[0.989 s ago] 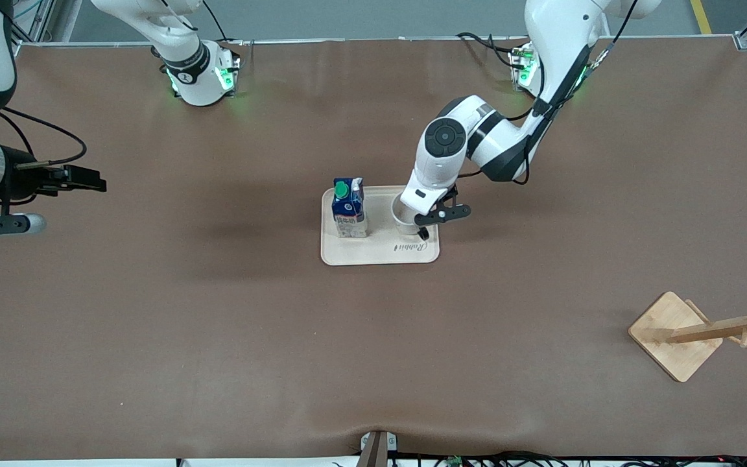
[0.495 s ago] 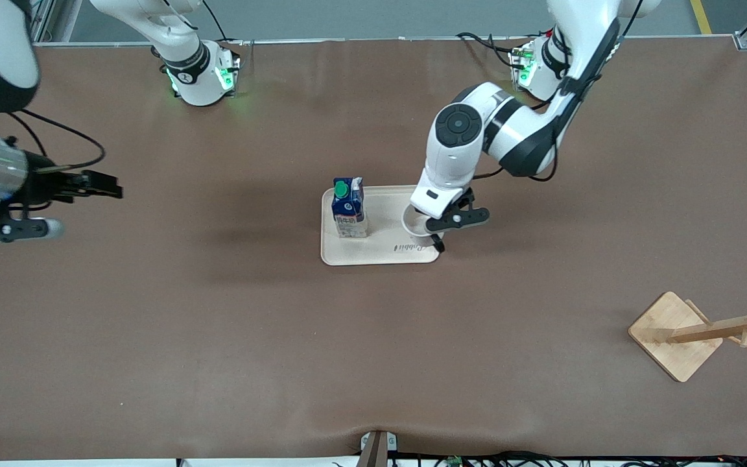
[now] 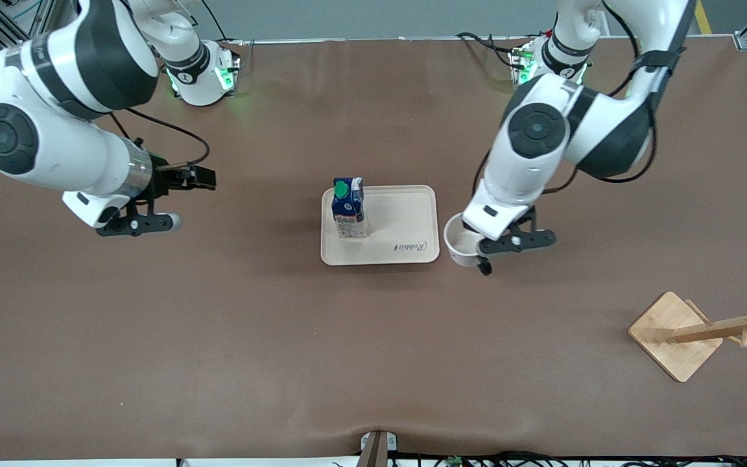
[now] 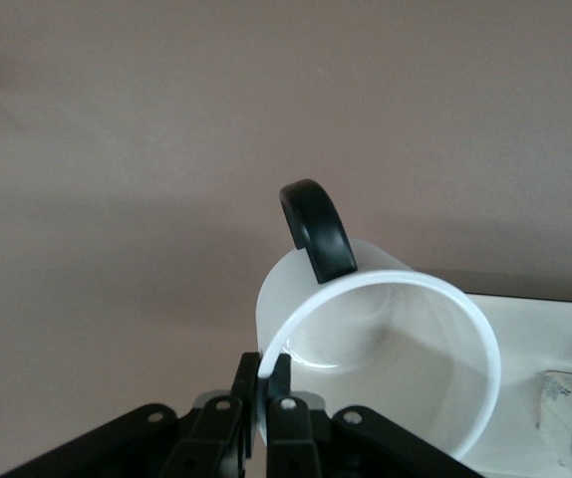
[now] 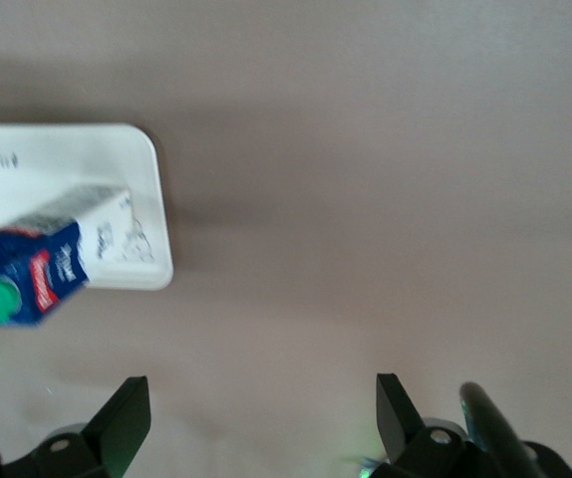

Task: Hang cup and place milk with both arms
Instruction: 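Carry the mug toward the stand while the right gripper reaches the carton, then grasp the milk carton with the right gripper while the left gripper nears the stand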

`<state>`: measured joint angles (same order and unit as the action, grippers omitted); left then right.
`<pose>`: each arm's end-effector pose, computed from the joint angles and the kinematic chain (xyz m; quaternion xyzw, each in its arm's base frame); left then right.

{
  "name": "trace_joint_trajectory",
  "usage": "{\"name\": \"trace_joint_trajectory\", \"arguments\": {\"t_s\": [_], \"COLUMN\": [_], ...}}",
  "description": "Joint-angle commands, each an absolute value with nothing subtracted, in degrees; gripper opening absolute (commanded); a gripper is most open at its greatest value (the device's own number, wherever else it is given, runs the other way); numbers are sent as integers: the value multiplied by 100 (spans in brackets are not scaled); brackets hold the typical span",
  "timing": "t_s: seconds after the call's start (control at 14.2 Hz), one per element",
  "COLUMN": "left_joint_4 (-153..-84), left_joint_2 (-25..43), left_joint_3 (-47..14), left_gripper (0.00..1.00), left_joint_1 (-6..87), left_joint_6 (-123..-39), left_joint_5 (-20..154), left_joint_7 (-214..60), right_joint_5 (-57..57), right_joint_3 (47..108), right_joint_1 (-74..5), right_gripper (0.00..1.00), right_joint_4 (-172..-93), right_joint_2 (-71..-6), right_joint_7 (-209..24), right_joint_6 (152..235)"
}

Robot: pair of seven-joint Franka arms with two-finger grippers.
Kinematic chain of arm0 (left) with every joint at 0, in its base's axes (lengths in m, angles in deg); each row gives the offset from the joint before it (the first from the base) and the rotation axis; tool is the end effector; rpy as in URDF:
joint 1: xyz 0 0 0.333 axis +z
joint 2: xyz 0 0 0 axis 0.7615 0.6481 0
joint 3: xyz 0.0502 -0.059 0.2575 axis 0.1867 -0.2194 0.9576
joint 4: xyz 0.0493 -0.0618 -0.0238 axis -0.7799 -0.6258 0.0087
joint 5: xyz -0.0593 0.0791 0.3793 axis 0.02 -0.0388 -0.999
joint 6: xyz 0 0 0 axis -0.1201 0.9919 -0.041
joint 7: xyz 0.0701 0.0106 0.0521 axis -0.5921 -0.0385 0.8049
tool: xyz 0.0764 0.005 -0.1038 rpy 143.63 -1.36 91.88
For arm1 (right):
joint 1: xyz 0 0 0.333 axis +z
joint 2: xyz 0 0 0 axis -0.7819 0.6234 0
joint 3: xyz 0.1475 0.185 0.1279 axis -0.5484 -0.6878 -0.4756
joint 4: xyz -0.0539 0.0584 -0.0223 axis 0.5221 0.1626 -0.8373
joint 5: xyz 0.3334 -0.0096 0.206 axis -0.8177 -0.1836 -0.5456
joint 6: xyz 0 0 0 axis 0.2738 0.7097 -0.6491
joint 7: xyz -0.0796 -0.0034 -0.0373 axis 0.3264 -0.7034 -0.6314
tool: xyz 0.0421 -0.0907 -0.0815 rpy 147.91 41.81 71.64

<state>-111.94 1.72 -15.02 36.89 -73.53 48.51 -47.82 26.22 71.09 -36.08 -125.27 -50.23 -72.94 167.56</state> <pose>0.5653 -0.2865 0.3756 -0.9988 -0.0346 -0.0082 0.0347 0.5513 0.1862 0.4295 -0.9886 -0.0055 0.1390 0.0576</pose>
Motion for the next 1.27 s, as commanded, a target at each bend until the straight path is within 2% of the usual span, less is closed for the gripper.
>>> {"name": "trace_joint_trajectory", "arguments": {"t_s": [0.0,0.14,0.28,0.42,0.78,0.99,1.2], "left_joint_4": [-10823,-10630,-10454,-10383,-10331,-10093,-10075], "left_joint_2": [163,162,154,92,-109,-154,-163], "left_joint_3": [-1532,-1532,-1523,-1523,-1558,-1550,-1567], "left_gripper": [0,0,0,0,0,0,0], "left_joint_1": [3939,4081,4125,4125,4318,4336,4582], "left_joint_6": [-6932,-6668,-6370,-6158,-5745,-5315,-5182], "left_joint_5": [4736,4736,4745,4754,4824,4833,4833], "left_joint_7": [-5385,-5693,-5887,-5915,-6099,-6292,-6432], "right_joint_5": [2483,2483,2344,1678,1560,1604,1727], "right_joint_3": [7152,7152,7152,7152,7169,7169,7178], "right_joint_1": [-3063,-2580,-2193,-1814,-1506,-1233,-1215], "right_gripper": [100,100,100,100,100,100,100], "right_joint_4": [-13041,-13496,-14286,-14501,-14483,-14466,-14457], "right_joint_2": [-5176,-5193,-5316,-5273,-5159,-4913,-4842], "right_joint_7": [-6289,-5777,-5713,-5443,-5318,-4976,-4958], "right_joint_6": [17429,17902,19191,20030,20313,20928,20964]}}
